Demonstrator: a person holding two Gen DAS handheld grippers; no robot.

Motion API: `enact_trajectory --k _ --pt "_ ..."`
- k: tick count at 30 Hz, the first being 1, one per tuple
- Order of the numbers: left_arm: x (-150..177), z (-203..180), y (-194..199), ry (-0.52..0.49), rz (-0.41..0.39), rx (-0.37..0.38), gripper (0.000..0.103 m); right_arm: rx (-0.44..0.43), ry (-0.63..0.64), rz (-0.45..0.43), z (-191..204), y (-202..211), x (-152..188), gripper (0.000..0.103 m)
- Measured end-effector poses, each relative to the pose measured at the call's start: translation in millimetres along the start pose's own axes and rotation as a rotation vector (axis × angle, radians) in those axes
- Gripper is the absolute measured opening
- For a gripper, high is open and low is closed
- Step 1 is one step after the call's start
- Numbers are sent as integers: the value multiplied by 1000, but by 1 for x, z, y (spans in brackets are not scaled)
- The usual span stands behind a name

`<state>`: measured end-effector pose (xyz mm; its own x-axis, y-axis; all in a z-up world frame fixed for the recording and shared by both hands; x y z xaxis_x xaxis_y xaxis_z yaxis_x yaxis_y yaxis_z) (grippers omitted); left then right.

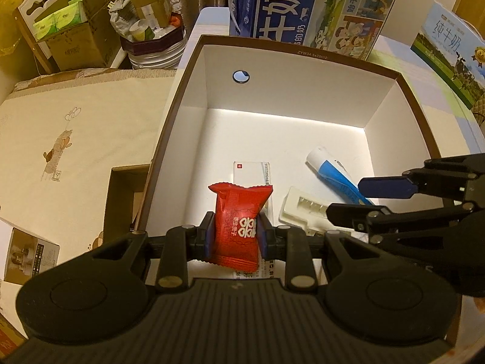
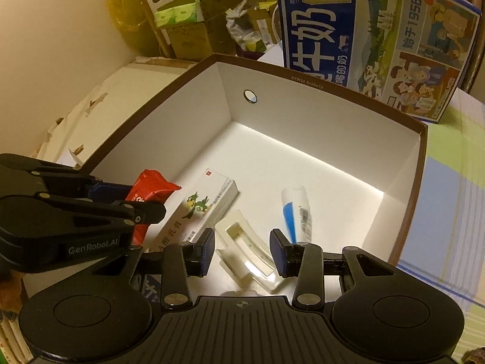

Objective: Organize objects
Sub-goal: 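Open left gripper over brown box while right gripper releases white clip inside, then withdraw both tools from brown box toward scrunchie and yellow pouch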

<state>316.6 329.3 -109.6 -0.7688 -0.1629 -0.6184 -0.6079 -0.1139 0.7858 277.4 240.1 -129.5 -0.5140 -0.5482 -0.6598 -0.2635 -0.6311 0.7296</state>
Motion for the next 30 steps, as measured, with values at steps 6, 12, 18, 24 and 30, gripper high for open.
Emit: enact_trajectory --k 6,12,18,24,30 --pt "0 -3 6 -17 -22 -6 35 -8 51 -7 5 8 1 38" --pt "0 -4 15 -23 -39 -12 45 -22 71 -16 9 18 1 38" --pt "2 -6 23 -19 -46 -6 50 -24 71 -29 9 28 2 40" --pt "4 -9 32 -17 -57 -2 53 -21 58 -46 7 37 1 42" --pt "6 -13 42 -18 -72 1 58 -17 49 -62 6 46 1 44"
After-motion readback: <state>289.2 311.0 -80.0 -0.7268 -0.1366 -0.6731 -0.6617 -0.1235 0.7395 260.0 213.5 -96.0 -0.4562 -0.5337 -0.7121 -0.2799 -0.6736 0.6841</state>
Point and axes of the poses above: each gripper's, at about its wrist camera, not at the fingertips, and y roughly against the way its jaws point, z to its left, x to its underside, the point moved 4 cm from there along -y, roughly the way its jaws point, and after that the axes turned 10 degrees about -z, right-handed, at the moved point
